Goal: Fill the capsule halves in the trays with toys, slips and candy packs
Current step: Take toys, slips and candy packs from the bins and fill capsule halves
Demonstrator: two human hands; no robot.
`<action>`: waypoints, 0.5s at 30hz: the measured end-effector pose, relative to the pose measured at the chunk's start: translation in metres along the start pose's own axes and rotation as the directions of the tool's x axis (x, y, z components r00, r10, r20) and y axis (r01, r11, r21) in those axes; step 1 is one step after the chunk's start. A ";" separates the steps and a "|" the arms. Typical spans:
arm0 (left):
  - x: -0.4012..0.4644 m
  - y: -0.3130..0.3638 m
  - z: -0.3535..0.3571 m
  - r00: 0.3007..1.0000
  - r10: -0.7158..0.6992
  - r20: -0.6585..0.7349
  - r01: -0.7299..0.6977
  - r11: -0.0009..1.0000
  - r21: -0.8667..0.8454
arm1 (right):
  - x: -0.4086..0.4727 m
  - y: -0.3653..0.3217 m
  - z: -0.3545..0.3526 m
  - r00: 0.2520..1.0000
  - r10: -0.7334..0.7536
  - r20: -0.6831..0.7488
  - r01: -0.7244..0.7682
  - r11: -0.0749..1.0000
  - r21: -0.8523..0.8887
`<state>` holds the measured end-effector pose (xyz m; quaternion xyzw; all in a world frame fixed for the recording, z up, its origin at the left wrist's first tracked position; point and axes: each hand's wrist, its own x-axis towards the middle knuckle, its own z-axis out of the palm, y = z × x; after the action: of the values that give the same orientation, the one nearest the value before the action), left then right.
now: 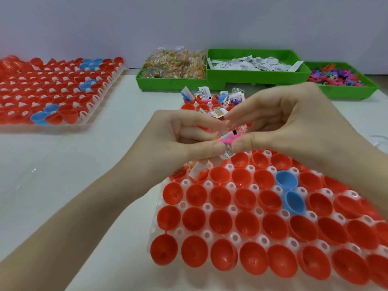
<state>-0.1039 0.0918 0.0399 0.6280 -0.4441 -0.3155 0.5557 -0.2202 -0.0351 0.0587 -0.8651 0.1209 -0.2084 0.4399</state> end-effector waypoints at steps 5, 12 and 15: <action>0.005 -0.007 -0.002 1.000 -0.001 0.018 -0.001 0.994 0.109 | 0.006 0.009 0.003 0.981 0.122 0.152 -0.127 0.992 0.021; 0.000 -0.022 -0.003 0.975 0.173 -0.137 -0.082 0.861 0.503 | 0.006 0.032 0.013 0.973 0.211 0.091 -0.203 0.975 -0.088; -0.002 -0.027 -0.012 0.980 0.174 -0.095 -0.074 0.766 0.638 | 0.002 0.041 0.022 0.981 0.170 0.093 -0.152 0.972 -0.177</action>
<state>-0.0881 0.0979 0.0155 0.7688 -0.5221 -0.0633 0.3638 -0.2094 -0.0445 0.0147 -0.8965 0.1844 -0.1142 0.3863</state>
